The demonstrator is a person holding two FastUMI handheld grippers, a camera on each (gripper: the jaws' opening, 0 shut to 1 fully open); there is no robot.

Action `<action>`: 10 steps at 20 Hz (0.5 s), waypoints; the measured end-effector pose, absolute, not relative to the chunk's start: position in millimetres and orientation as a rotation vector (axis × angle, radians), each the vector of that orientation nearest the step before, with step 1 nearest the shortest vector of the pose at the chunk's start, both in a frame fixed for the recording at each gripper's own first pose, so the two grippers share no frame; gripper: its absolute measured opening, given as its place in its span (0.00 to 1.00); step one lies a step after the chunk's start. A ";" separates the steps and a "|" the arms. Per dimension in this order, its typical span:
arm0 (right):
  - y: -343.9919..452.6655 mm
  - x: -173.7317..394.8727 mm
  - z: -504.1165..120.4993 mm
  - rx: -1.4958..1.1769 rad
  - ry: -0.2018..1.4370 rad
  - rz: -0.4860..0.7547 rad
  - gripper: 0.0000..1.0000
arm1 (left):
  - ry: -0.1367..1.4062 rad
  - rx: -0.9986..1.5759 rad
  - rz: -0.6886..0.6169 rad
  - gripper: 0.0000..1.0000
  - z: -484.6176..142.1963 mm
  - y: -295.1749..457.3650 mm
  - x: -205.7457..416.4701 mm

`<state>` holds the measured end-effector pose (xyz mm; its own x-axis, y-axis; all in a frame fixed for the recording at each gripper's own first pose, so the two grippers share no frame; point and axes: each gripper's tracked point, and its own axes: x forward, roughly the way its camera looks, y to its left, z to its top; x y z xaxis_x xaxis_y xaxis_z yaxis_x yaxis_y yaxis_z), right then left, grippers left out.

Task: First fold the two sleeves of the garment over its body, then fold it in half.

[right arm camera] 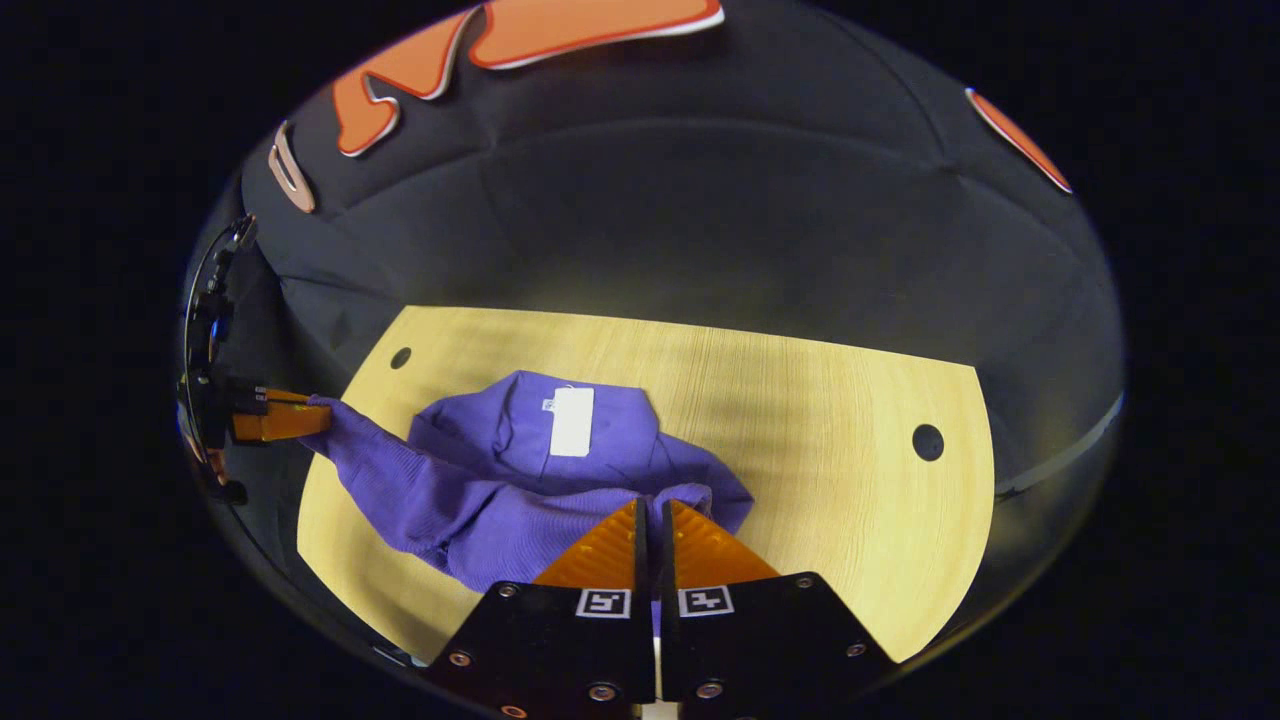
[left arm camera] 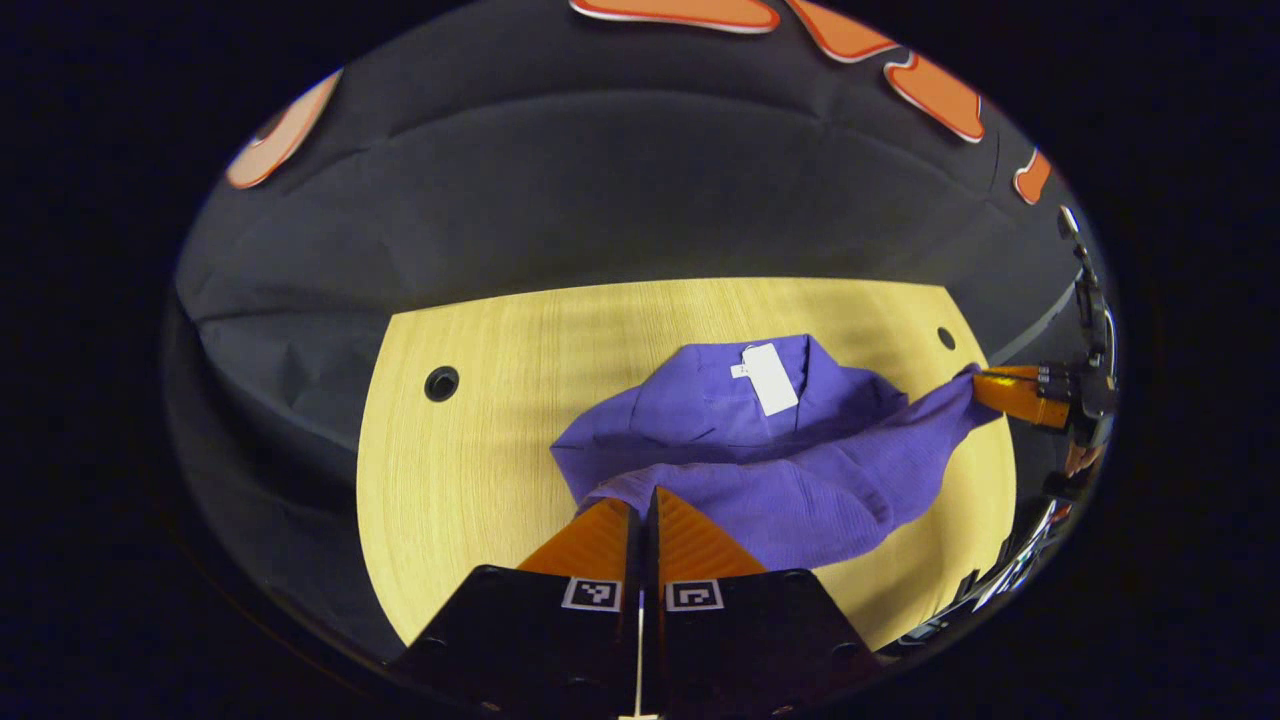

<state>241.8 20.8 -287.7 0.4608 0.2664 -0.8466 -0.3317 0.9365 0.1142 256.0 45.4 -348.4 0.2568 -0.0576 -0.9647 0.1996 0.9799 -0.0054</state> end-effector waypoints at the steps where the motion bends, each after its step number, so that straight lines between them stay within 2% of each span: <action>1: 22.9 254.0 -294.7 -0.085 1.029 0.370 0.03 | 1.299 0.158 -0.185 0.02 -356.6 45.0 270.1; 3: 25.2 281.5 -297.6 -0.089 0.984 0.327 0.04 | 1.253 0.174 -0.111 0.02 -367.9 50.4 303.7; 4: 20.1 295.4 -293.3 -0.098 0.943 0.289 0.09 | 1.212 0.190 -0.050 0.04 -367.6 62.9 315.7; 6: 7.3 308.8 -288.4 -0.101 0.886 0.242 0.19 | 1.115 0.219 0.013 0.13 -361.8 74.9 332.7; 7: -0.2 308.6 -284.9 -0.113 0.873 0.228 0.21 | 1.065 0.205 0.018 0.22 -355.1 73.8 337.8; 8: -7.4 308.7 -281.0 -0.124 0.862 0.217 0.23 | 1.024 0.199 0.021 0.22 -344.9 70.9 341.4; 10: -14.0 305.7 -270.2 -0.113 0.834 0.202 0.24 | 0.957 0.204 0.034 0.32 -329.8 73.4 344.3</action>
